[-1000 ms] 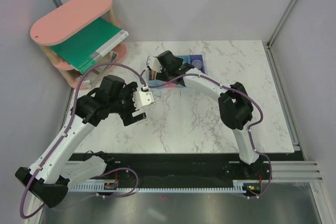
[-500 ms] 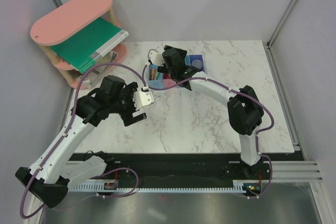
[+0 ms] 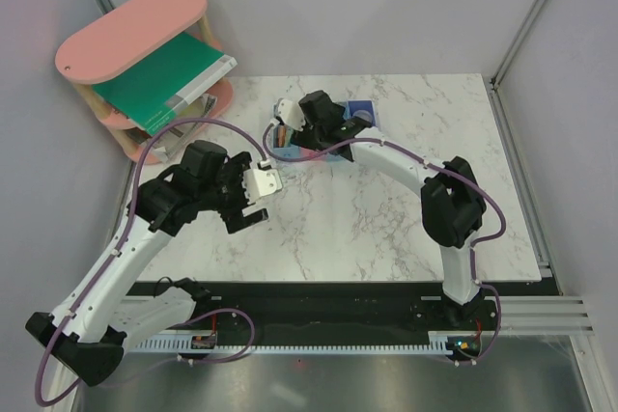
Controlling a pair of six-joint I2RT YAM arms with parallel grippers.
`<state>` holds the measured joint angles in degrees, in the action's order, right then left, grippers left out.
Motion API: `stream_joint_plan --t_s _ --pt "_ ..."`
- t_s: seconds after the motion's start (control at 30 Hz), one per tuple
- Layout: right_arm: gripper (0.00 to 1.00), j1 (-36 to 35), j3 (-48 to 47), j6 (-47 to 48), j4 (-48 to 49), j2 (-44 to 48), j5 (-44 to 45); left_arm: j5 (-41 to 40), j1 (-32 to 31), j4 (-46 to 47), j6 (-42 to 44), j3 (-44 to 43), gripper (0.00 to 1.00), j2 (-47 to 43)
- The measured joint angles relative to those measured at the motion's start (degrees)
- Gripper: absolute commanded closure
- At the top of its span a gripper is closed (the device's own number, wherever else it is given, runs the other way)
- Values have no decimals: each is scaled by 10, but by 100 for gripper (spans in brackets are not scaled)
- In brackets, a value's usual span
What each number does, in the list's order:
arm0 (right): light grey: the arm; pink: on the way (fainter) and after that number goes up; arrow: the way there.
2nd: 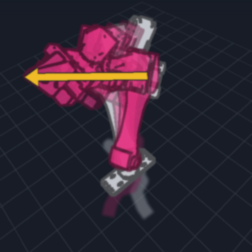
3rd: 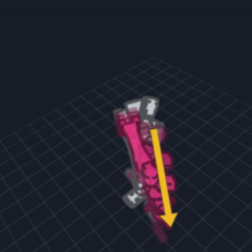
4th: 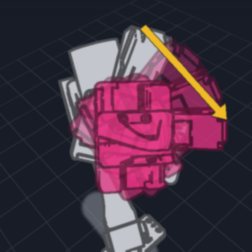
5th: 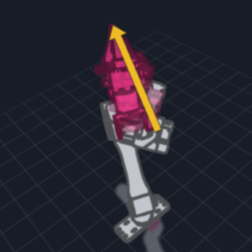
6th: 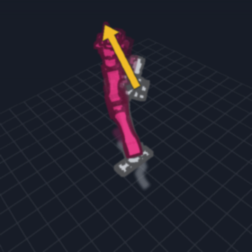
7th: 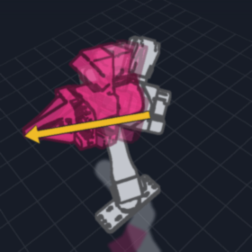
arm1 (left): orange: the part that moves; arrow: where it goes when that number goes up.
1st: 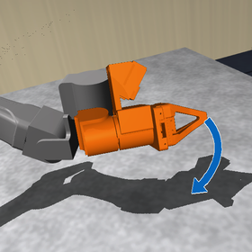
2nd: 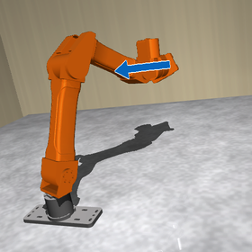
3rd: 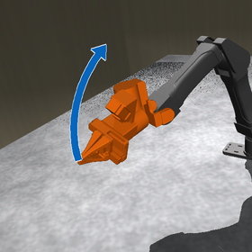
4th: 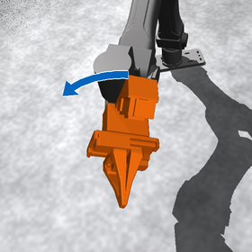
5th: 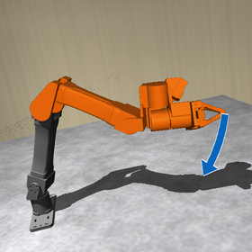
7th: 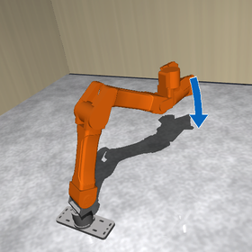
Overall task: Sort the stationery into containers
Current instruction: Place the stationery in the storage box, then reset both arms
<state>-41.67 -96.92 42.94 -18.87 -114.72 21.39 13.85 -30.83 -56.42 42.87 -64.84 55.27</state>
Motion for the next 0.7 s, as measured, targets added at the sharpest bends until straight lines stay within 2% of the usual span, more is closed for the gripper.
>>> stream_joint_plan --t_s 0.17,0.27,0.33,0.43,0.53,0.7 --pt "12 45 -52 -110 -83 2 -112 -9 9 -1 -29 -4 0 3" --pt "2 97 -61 -177 -114 24 -179 -16 31 8 -65 -33 0 20" --pt "2 127 -59 -208 -137 50 -208 -14 52 24 -95 -58 0 33" --pt "2 166 -35 -239 -164 116 -228 -7 89 54 -137 -88 0 49" --pt "2 173 7 -250 -183 209 -234 10 131 87 -184 -114 0 75" --pt "2 204 63 -249 -223 367 -268 63 195 117 -232 -116 0 105"
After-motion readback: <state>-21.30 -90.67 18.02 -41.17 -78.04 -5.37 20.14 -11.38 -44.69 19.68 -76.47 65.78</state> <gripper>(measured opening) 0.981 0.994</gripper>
